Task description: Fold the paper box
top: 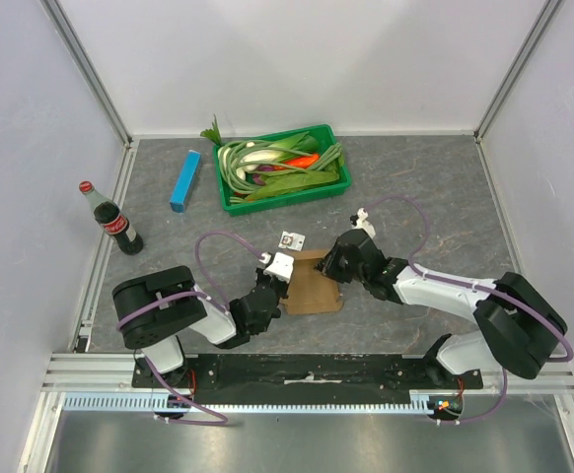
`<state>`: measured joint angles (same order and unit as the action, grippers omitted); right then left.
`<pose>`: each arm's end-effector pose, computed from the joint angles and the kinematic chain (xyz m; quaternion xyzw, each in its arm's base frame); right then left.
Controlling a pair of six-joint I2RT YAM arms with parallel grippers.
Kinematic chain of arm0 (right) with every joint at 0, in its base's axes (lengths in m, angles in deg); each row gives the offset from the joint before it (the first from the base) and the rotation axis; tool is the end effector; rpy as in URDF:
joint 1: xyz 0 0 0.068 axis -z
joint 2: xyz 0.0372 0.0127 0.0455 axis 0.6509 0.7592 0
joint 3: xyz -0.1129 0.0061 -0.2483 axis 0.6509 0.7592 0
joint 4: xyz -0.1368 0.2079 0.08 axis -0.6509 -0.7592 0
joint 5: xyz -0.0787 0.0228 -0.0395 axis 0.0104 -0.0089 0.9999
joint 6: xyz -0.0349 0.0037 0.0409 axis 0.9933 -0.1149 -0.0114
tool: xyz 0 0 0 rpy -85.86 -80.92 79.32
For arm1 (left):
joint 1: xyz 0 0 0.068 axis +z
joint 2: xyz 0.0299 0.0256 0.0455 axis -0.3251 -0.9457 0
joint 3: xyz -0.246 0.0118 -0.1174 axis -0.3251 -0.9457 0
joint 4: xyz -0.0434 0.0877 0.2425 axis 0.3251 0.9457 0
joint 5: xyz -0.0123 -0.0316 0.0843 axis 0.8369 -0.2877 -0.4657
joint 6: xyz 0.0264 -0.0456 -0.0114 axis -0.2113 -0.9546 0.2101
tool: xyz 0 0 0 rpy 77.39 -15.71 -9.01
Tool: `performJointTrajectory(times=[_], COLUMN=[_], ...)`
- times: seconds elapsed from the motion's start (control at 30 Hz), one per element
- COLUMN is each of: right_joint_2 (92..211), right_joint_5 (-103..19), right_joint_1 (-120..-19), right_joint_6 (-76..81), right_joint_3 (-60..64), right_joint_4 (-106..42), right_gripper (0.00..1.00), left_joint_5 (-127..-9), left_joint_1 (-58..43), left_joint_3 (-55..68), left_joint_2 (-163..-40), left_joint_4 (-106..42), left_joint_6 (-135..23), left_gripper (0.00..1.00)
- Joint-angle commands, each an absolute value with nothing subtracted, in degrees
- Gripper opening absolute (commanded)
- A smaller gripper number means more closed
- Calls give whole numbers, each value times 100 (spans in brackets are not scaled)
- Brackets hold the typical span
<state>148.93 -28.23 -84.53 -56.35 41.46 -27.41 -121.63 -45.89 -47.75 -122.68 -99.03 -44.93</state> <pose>0.2007 0.1881 0.1824 0.1926 0.8793 0.3282 0.2863 0.1315 -0.2204 0.1326 0.1631 0.7276 -0.0754 0.6621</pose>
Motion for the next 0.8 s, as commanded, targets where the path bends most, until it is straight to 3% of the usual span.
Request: performJointTrajectory(times=[0.0,0.17,0.2,0.47,0.5,0.6,0.77], right_joint_2=[15004,14995,14978,13671,13476,12729,12095], right_joint_5=[-2627,-3136,-3389,-4516,-4543,-4176,-2832], right_joint_1=[-8429,-8473,-8473,-8526,-8526,-8517,-8376], right_joint_6=[-5564,-4343,-4080,-2323,-2224,-1908,-1643], right_joint_3=[4183,4113,3991,3445,3305,3129,3514], right_joint_4=[-2320,-2346,-2591,-4533,-4910,-5569,-5679], right_gripper=[0,0,8,29,36,53,65], left_joint_5=[-12100,-12152,-12188,-12293,-12293,-12267,-12241], left_joint_1=[-4694,-4694,-4694,-4694,-4694,-4694,-4694], left_joint_3=[-4650,-4598,-4598,-4589,-4589,-4615,-4659], left_joint_2=[-12247,-12344,-12396,-12502,-12511,-12511,-12546], left_joint_4=[-10172,-10163,-10172,-10224,-10233,-10242,-10365], left_joint_6=[-4690,-4742,-4742,-4681,-4663,-4663,-4637], left_gripper=[4,4,4,4,4,4,4])
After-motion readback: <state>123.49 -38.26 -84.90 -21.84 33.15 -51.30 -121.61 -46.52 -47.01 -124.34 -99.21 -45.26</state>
